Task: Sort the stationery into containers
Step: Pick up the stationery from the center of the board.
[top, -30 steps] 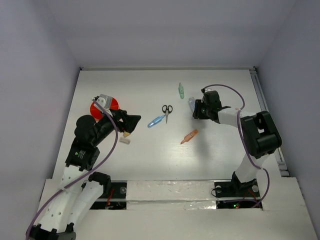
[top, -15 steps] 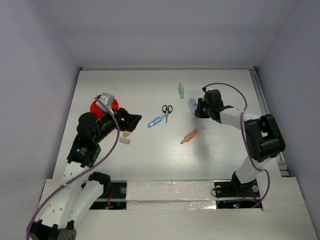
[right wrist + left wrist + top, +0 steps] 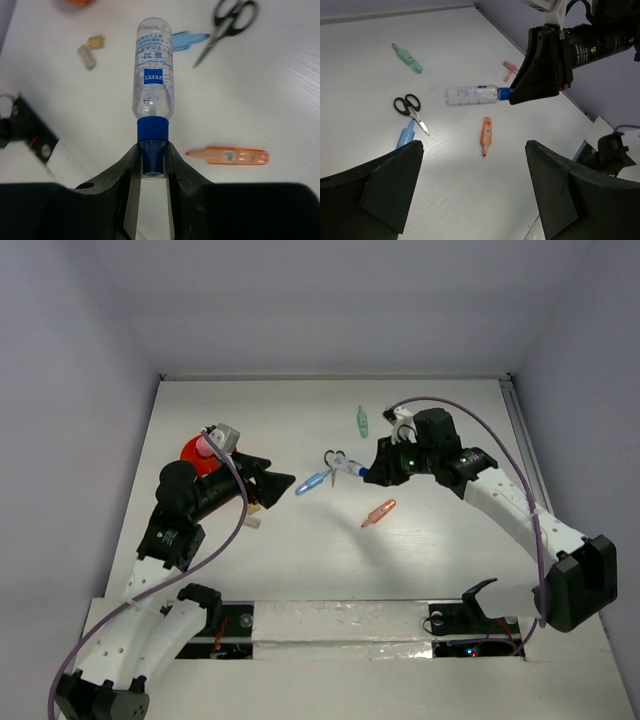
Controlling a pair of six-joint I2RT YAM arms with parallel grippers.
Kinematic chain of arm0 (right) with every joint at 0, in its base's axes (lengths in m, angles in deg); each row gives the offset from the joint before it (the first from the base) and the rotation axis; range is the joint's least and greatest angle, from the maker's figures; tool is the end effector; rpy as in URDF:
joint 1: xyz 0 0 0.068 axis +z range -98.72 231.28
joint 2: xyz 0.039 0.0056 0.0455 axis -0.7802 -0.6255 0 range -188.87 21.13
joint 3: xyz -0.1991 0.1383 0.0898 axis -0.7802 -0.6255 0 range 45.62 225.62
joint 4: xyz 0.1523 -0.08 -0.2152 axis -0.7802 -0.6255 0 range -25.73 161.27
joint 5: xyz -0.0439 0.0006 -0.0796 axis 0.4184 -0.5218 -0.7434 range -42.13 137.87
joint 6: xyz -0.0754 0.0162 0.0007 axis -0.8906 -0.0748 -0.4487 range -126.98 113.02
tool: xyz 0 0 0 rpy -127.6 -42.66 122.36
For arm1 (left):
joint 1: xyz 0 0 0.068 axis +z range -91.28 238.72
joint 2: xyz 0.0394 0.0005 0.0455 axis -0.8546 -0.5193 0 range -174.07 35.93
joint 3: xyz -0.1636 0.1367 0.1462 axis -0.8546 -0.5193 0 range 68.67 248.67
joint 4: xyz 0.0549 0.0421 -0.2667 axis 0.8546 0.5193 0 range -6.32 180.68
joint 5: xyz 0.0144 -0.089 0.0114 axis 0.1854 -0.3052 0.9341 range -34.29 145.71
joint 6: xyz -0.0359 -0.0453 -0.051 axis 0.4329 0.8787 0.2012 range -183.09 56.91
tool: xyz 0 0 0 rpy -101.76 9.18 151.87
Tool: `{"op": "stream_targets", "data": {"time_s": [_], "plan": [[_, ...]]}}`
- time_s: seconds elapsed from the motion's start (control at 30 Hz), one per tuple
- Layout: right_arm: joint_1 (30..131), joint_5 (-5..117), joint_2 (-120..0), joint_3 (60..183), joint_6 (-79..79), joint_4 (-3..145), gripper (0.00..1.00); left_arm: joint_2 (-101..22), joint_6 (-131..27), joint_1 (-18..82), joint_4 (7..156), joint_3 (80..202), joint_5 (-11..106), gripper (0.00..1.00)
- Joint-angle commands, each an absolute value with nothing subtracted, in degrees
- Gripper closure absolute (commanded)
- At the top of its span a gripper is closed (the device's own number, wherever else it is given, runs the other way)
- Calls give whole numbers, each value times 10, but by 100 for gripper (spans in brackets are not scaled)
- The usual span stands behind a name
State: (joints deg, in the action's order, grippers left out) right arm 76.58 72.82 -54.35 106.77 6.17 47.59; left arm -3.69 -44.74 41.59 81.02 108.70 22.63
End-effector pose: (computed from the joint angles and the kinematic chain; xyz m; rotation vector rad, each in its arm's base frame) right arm 0.2860 0.1658 0.2662 -0.4868 2.2452 0.8439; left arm 0.1962 -0.0980 0.3412 0.4621 1.5320 -0.9228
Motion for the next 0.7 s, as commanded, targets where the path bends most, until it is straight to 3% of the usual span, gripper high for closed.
{"op": "stream_targets", "data": {"time_s": [0.0, 0.2, 0.4, 0.67], "plan": [[820, 821, -520, 1119, 29, 389, 100, -20, -510, 381, 799, 1137, 198, 19], [867, 975, -517, 1132, 20, 406, 100, -35, -596, 286, 872, 1174, 228, 16], [879, 1085, -516, 1128, 6, 428, 100, -82, -628, 218, 911, 1190, 180, 10], [911, 1118, -542, 1145, 3, 424, 100, -157, -662, 148, 958, 1224, 187, 9]]}}
